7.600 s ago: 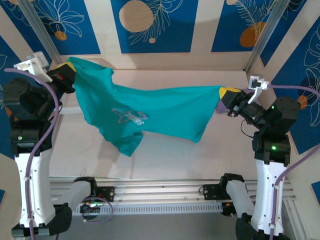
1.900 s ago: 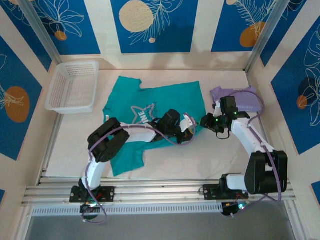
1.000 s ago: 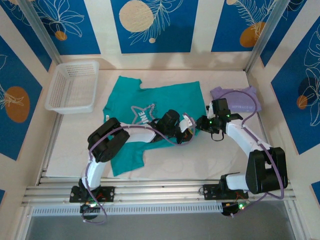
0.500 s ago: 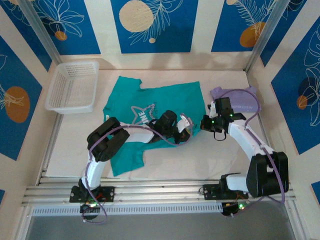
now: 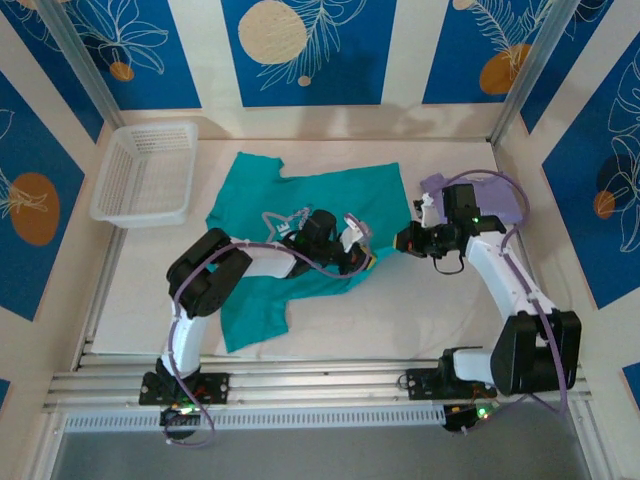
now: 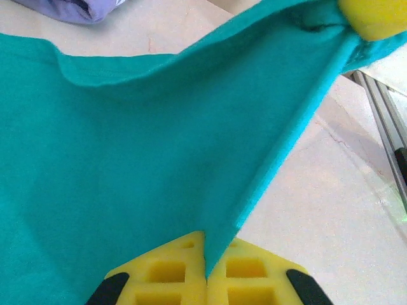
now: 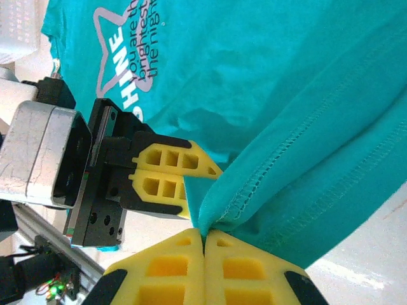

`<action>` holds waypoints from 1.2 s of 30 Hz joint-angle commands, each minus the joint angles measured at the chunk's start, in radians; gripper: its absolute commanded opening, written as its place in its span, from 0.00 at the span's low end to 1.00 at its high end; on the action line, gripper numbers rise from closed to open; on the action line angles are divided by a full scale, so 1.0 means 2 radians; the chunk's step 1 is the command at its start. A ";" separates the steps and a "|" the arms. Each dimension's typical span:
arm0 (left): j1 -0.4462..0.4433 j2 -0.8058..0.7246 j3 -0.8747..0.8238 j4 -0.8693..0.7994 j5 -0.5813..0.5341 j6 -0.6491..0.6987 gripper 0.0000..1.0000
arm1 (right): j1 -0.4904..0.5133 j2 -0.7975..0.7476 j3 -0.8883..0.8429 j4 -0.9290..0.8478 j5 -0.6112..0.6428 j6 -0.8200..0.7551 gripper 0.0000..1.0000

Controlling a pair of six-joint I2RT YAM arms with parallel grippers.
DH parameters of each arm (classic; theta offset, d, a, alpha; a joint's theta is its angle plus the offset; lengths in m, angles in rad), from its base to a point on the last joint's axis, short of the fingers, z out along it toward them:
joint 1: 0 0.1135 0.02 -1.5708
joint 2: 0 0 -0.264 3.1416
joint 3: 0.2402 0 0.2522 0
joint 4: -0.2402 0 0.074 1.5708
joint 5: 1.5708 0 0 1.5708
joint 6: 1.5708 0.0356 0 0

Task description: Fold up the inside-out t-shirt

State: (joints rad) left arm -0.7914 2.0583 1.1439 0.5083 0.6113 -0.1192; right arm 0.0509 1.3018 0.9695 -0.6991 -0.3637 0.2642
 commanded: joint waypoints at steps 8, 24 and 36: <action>0.009 -0.004 -0.013 -0.010 0.019 -0.003 0.00 | -0.033 0.046 0.025 0.038 -0.073 -0.003 0.01; 0.011 -0.216 -0.132 -0.174 -0.223 -0.069 0.56 | -0.062 0.026 0.005 0.058 -0.052 0.023 0.00; 0.015 -0.531 -0.279 -0.661 -0.453 -0.305 0.65 | -0.055 -0.021 -0.030 0.089 -0.039 0.038 0.00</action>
State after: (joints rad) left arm -0.7712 1.0279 0.6281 -0.5091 -0.2020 -0.5728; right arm -0.0654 1.2808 0.9257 -0.5442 -0.4297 0.3218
